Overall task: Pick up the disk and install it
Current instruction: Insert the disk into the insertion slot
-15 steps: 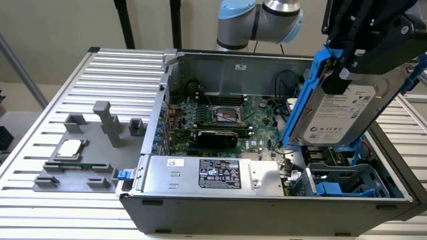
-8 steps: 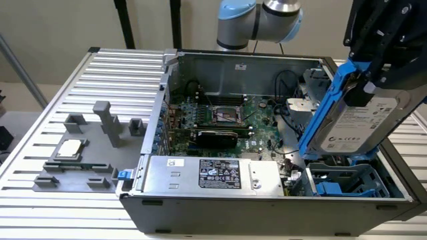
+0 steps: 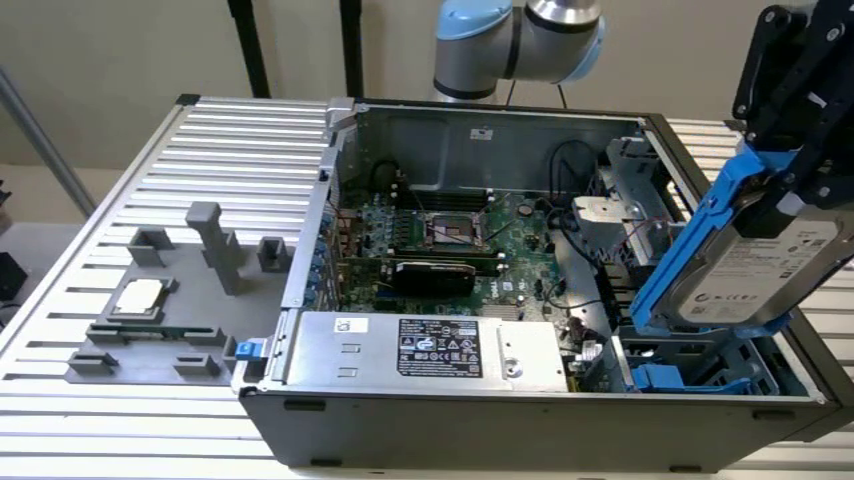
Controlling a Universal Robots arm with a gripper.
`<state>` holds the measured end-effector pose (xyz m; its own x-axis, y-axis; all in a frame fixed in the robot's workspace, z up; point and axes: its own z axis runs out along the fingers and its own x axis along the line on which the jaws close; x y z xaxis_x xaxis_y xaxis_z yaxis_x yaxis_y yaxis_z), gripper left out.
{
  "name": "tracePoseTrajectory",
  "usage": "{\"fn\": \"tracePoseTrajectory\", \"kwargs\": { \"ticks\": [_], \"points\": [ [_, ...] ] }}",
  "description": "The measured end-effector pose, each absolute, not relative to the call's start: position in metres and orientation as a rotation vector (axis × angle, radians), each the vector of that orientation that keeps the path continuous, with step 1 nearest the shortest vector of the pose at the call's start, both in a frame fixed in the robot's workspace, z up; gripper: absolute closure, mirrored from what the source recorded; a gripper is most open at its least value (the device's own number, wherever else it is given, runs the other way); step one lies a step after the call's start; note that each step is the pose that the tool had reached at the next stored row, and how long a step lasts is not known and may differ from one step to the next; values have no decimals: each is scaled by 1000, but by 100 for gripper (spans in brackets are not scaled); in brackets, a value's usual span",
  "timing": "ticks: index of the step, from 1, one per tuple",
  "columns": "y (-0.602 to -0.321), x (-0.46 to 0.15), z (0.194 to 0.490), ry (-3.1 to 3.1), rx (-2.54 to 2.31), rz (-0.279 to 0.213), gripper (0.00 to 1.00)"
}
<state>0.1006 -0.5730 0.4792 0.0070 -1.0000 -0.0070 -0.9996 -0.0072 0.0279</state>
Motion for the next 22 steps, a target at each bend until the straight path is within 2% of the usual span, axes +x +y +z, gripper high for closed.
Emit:
{"fn": "tracePoseTrajectory", "kwargs": {
  "ticks": [15,22],
  "points": [
    [-573,101,479,-2204,2217,-38,100],
    [-573,107,468,-2202,2215,-43,100]
  ]
}}
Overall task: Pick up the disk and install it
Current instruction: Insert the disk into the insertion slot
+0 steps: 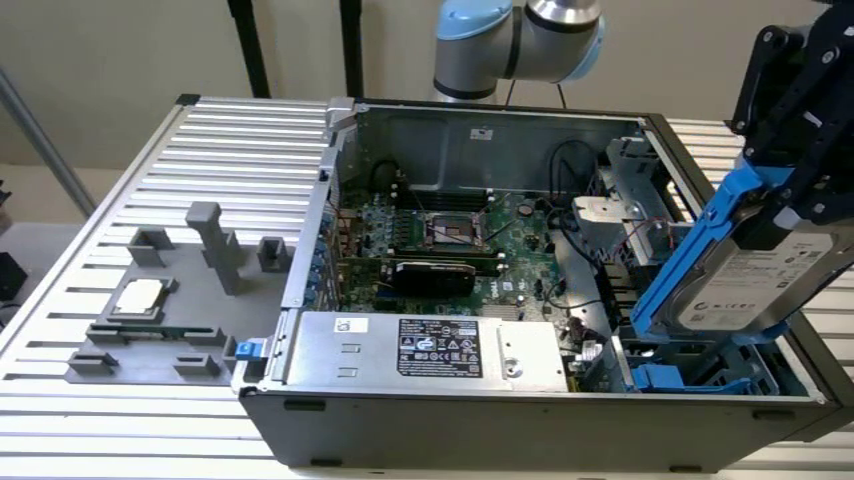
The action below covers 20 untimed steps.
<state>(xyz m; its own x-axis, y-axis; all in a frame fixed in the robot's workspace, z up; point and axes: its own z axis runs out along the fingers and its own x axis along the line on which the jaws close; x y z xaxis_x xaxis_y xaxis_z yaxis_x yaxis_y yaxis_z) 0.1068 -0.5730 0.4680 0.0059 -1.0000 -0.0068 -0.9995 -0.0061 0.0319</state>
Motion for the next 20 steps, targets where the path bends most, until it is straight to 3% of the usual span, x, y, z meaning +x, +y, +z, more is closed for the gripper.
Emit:
{"fn": "tracePoseTrajectory", "kwargs": {
  "ticks": [20],
  "points": [
    [-579,111,442,-2201,2215,-60,100]
  ]
}}
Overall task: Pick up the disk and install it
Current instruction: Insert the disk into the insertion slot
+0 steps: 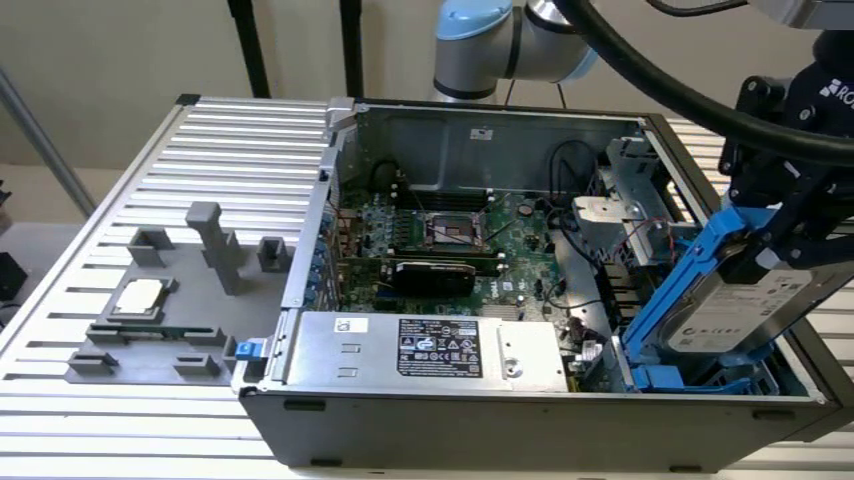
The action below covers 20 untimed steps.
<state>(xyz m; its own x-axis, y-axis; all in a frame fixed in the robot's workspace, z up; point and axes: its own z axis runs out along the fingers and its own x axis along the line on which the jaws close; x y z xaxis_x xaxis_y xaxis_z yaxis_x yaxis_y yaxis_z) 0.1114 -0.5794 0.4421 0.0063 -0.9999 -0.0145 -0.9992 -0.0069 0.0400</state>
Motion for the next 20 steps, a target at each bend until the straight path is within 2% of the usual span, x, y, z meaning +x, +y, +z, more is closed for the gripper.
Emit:
{"fn": "tracePoseTrajectory", "kwargs": {
  "ticks": [20],
  "points": [
    [-577,113,415,-2179,2250,-76,100]
  ]
}}
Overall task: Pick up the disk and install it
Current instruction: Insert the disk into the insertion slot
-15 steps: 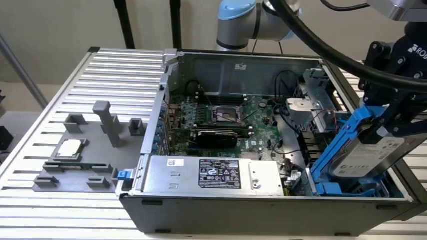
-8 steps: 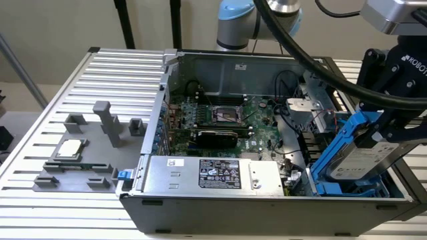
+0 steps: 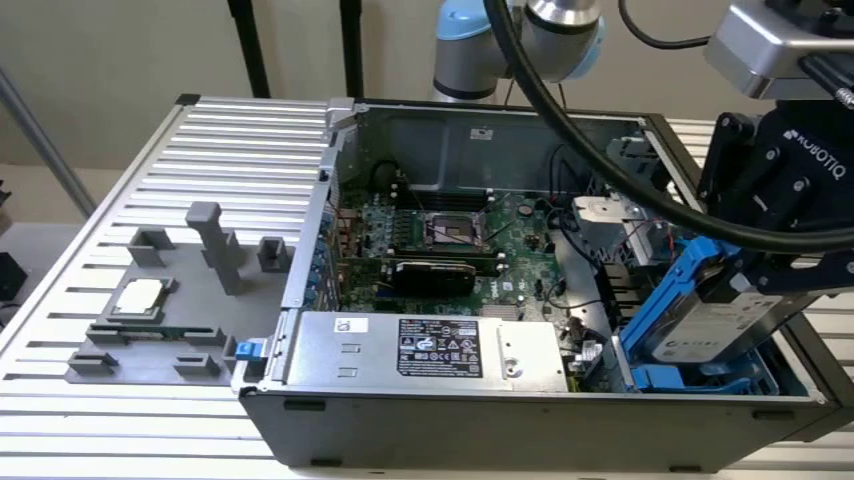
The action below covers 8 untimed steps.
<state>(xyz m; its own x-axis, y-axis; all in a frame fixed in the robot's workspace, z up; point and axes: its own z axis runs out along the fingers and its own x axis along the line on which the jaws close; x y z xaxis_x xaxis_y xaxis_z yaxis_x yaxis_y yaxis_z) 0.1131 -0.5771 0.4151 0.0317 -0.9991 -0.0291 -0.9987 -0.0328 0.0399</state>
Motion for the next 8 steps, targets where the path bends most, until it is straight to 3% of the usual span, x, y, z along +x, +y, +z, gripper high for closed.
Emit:
{"fn": "tracePoseTrajectory", "kwargs": {
  "ticks": [8],
  "points": [
    [-574,113,403,-2155,2280,-85,100]
  ]
}}
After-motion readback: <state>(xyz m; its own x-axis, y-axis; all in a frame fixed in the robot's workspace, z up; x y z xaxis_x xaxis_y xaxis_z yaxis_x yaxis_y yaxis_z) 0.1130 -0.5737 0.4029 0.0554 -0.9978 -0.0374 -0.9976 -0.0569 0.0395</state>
